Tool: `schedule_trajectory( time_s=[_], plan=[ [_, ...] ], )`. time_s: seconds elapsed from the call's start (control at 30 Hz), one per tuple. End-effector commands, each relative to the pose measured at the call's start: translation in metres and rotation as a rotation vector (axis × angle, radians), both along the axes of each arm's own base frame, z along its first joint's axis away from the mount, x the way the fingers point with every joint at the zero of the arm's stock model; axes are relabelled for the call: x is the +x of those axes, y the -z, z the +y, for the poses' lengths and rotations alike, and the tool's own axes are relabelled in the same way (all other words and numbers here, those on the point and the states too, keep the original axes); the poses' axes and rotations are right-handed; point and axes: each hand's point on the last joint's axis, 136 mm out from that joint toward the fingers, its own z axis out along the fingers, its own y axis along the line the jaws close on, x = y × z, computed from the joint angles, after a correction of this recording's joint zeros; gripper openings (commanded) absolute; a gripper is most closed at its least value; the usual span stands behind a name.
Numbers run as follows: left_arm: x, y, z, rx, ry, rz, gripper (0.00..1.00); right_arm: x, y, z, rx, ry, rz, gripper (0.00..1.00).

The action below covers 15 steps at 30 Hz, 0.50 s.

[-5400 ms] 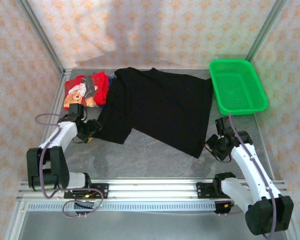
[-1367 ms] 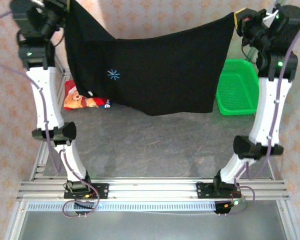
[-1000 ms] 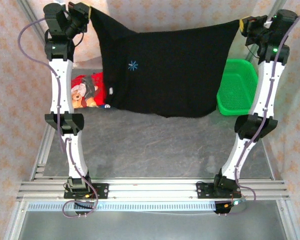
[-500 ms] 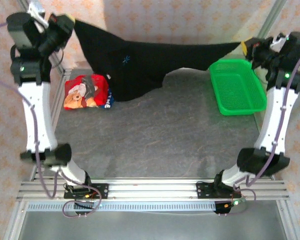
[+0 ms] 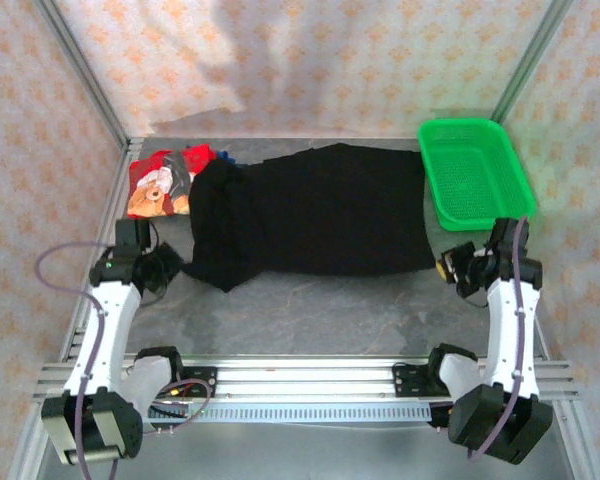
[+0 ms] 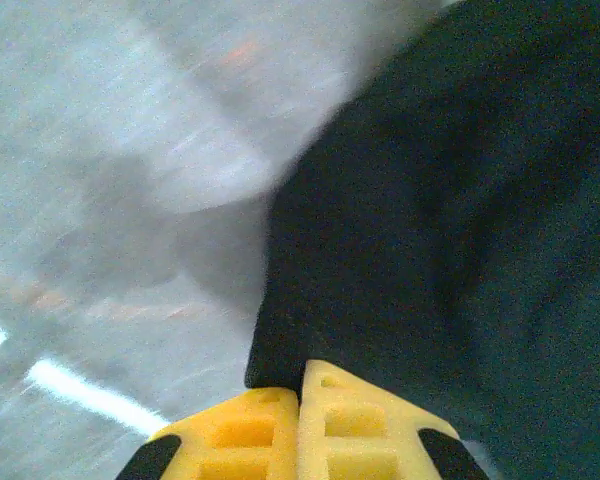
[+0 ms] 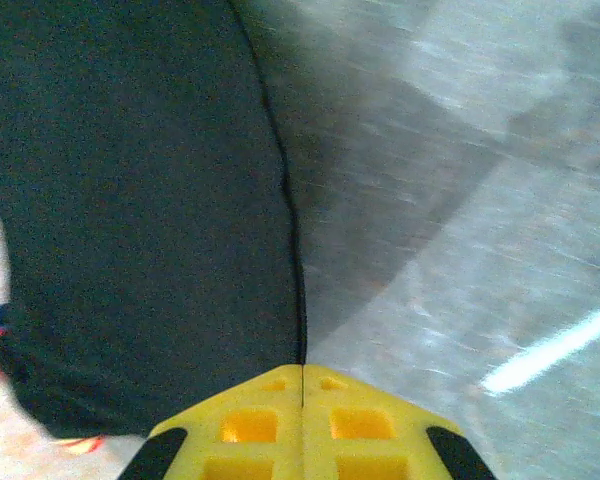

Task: Fold and stack the t-shirts

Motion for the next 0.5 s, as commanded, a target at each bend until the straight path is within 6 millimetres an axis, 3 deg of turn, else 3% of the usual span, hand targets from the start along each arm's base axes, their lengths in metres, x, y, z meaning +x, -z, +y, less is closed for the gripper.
schedule_trajectory(
  time_s=[0.0,0.17,0.37,0.47],
  plan=[
    [-0.039,0.026,0.027,0.121,-0.147,0.138,0.00,-0.032,0.032,-0.020,-0.147,0.004,0.146,0.00],
    [-0.054,0.052,0.033,0.136,-0.219,0.251,0.00,-0.046,0.055,-0.021,-0.142,0.025,0.235,0.00],
    [-0.071,0.071,0.039,0.155,-0.299,0.319,0.00,-0.065,0.070,-0.023,-0.156,0.048,0.325,0.00],
    [-0.075,0.059,0.045,0.190,-0.333,0.308,0.00,-0.070,0.064,-0.025,-0.171,0.057,0.346,0.00]
  ],
)
